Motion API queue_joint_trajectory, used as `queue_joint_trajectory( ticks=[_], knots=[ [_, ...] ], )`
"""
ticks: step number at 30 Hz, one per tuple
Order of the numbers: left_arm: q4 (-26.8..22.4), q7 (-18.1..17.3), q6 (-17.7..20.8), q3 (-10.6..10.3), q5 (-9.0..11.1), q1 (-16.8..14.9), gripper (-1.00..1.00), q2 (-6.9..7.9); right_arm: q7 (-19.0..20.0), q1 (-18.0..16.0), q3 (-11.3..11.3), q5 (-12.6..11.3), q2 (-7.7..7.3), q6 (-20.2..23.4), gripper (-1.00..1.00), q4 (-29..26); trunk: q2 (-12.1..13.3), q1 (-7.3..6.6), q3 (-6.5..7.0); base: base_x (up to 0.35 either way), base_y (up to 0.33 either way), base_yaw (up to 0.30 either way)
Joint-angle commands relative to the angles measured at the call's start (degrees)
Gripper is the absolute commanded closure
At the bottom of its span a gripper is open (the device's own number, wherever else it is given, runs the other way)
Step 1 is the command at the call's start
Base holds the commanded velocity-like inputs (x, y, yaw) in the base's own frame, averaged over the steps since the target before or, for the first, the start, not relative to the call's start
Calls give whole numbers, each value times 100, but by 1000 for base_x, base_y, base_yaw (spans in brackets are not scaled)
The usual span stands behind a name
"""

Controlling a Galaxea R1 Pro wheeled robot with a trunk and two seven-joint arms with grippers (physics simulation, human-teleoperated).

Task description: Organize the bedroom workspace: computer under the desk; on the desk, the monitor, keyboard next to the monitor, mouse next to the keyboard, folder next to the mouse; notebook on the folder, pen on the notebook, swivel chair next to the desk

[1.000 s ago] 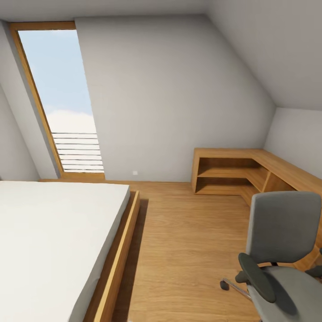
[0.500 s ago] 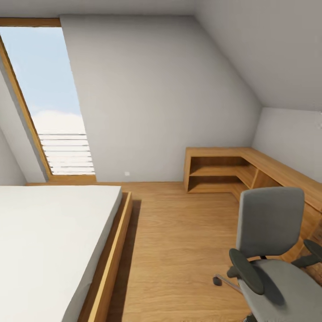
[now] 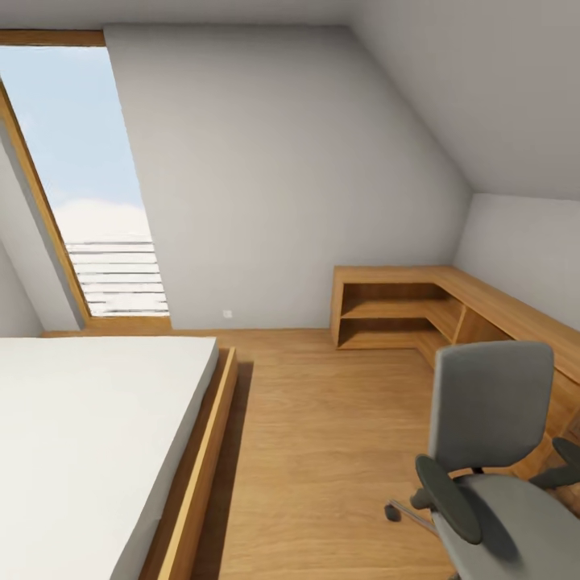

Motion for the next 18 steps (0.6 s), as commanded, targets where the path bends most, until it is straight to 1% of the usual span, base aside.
queue_joint_trajectory(
  ticks=[1,18],
  knots=[
    [2,40,-30,-41,60,-6,-100,6,-16,-5,50,-52,-2,-18,-100,3,-4,3,-7,263,0,0],
    [3,48,-33,-41,60,-6,-100,6,-16,-5,50,-52,-2,-10,-100,11,-4,3,-7,307,0,0]
  ],
)
